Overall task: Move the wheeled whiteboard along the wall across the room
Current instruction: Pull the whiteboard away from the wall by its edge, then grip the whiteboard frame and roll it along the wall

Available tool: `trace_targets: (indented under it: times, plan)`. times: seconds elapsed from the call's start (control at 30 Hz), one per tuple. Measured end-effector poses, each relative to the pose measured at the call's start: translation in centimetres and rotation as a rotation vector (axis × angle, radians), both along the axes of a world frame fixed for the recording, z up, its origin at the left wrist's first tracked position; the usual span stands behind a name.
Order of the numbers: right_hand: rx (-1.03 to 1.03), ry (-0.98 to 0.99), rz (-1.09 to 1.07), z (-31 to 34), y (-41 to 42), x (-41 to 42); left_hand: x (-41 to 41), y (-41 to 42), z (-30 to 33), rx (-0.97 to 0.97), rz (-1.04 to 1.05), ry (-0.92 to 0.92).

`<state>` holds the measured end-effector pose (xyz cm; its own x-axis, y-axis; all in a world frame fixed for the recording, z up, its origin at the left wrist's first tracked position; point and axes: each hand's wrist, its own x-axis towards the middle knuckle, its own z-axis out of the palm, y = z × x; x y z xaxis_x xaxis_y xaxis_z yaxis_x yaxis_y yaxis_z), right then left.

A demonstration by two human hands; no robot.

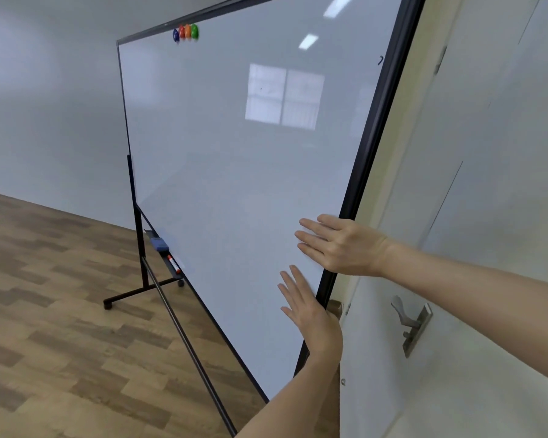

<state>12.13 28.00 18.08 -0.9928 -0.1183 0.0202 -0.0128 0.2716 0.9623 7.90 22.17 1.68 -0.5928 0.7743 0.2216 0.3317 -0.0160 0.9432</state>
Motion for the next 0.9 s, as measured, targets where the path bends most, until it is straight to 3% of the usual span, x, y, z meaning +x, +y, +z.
trace_targets:
  times: [0.23, 0.9]
  plan:
    - [-0.027, 0.028, 0.052, -0.5, 7.6, -2.5, -2.2, 7.4, -0.4, -0.017, 0.078, 0.069]
    - [-0.018, -0.085, 0.025, -1.0, 34.8, -12.1, -9.9, 31.5, 0.9, -0.01, 0.165, -0.008]
